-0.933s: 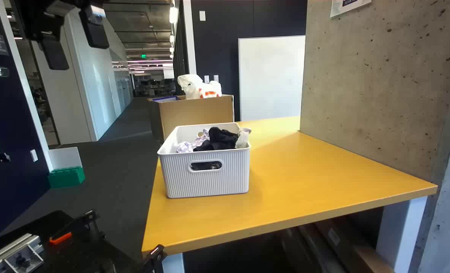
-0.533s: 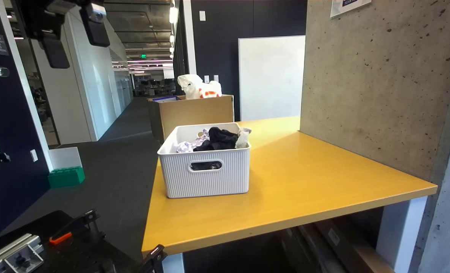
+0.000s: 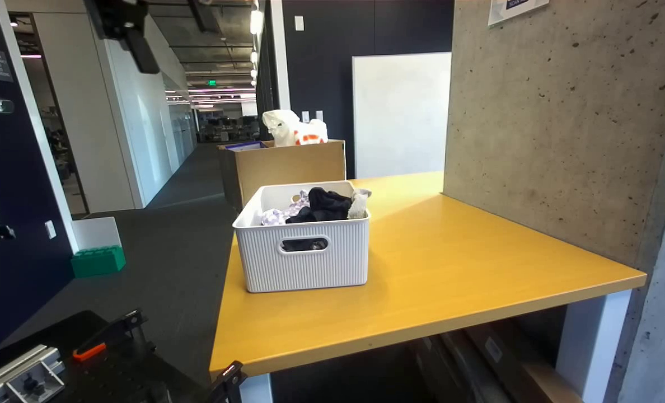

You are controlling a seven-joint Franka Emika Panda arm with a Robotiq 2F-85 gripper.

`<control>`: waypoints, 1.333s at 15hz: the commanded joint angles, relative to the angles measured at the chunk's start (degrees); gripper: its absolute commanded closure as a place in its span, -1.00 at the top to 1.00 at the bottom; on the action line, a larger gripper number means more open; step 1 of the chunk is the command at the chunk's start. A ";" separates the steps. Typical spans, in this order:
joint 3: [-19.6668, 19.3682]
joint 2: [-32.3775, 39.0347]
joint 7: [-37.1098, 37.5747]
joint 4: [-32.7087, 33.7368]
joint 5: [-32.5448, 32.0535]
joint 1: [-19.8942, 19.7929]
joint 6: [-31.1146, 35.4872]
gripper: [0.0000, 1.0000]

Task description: Put the items in the basket on the table

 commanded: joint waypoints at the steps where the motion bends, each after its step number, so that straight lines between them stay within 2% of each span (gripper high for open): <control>1: 0.22 14.60 -0.57 11.28 -2.99 0.88 3.04 1.00; 7: 0.81 36.36 -2.55 27.52 -4.22 1.28 10.88 1.00; 14: 2.59 60.72 -9.67 50.61 -4.62 3.58 8.60 1.00; 20: 4.26 77.77 -17.69 68.63 -3.94 5.97 5.76 1.00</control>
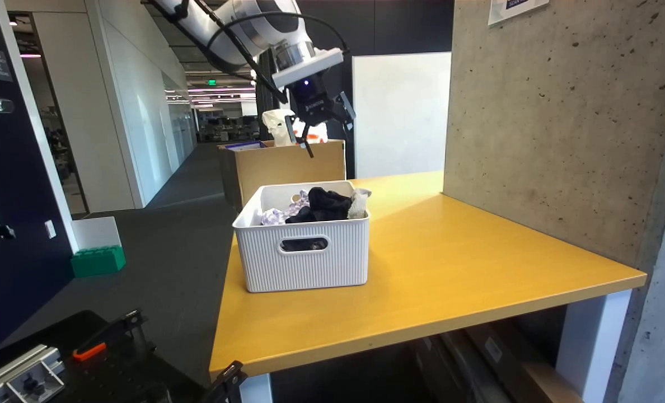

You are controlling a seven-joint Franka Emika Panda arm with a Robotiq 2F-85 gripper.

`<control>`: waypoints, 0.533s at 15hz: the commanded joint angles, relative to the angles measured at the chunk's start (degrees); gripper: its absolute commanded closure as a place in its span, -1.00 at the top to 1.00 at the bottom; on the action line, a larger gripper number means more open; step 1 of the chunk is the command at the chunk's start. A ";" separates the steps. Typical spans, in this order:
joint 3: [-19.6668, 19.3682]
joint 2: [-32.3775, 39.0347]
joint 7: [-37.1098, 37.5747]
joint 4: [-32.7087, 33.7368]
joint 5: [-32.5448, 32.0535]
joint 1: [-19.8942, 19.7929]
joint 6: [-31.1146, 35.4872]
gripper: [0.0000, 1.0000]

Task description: Put the items in the basket on the table

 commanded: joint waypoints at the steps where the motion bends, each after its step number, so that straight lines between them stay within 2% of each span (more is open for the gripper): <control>1: 1.21 10.77 -6.38 14.24 -0.24 1.28 -5.55 1.00; 8: 2.98 25.44 -21.43 34.06 2.23 2.03 -15.42 1.00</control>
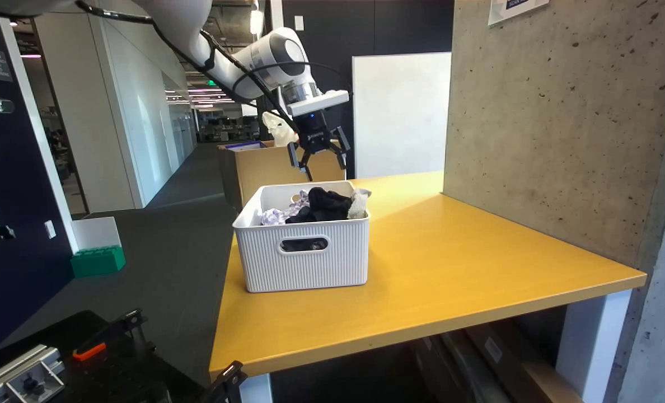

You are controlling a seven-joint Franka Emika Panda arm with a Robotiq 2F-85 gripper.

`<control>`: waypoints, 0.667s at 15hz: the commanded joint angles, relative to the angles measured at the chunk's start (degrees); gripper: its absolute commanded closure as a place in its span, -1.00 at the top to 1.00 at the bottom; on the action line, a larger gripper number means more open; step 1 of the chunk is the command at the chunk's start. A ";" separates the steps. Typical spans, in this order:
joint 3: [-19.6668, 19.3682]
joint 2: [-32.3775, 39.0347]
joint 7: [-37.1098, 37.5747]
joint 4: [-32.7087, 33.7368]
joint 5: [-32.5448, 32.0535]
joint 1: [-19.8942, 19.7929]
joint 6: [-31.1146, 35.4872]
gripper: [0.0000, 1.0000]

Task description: Put the items in the basket on the table

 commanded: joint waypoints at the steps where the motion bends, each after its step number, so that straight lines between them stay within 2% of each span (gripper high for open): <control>1: 0.83 8.51 -10.03 13.85 2.19 -0.02 -7.21 1.00; 7: -0.71 18.08 -19.72 28.33 3.31 1.30 -14.99 1.00; 8: 0.44 19.77 -20.64 31.02 2.22 0.97 -16.48 1.00; 10: -1.15 20.87 -22.93 32.26 3.64 1.65 -17.43 1.00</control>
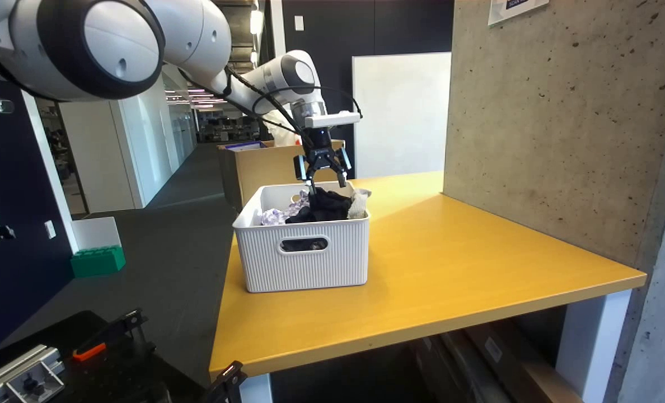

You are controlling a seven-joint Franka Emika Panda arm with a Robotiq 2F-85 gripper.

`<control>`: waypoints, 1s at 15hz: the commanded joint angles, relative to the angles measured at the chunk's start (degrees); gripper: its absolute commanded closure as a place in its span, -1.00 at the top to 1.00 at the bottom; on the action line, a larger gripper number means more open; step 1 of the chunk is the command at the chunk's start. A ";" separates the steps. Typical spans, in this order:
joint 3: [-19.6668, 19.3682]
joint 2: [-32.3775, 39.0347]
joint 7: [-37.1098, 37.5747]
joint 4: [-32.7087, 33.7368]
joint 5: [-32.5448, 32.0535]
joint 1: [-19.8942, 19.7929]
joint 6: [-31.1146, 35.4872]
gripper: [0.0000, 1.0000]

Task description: Put the items in the basket on the table

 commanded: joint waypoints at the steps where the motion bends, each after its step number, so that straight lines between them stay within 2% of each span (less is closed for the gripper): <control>1: -1.59 5.18 -5.60 8.92 1.72 1.23 -4.15 1.00; 2: -1.73 5.85 -6.78 9.84 1.95 1.26 -4.50 1.00; 3: -0.39 6.05 -6.90 9.81 0.51 0.81 -4.61 0.78; 4: -0.55 6.28 -7.55 10.05 0.36 0.95 -4.64 0.47; 13: -0.41 6.64 -9.19 10.64 0.80 0.52 -4.27 -0.90; 15: -0.72 6.52 -8.85 10.71 0.52 0.63 -4.29 -1.00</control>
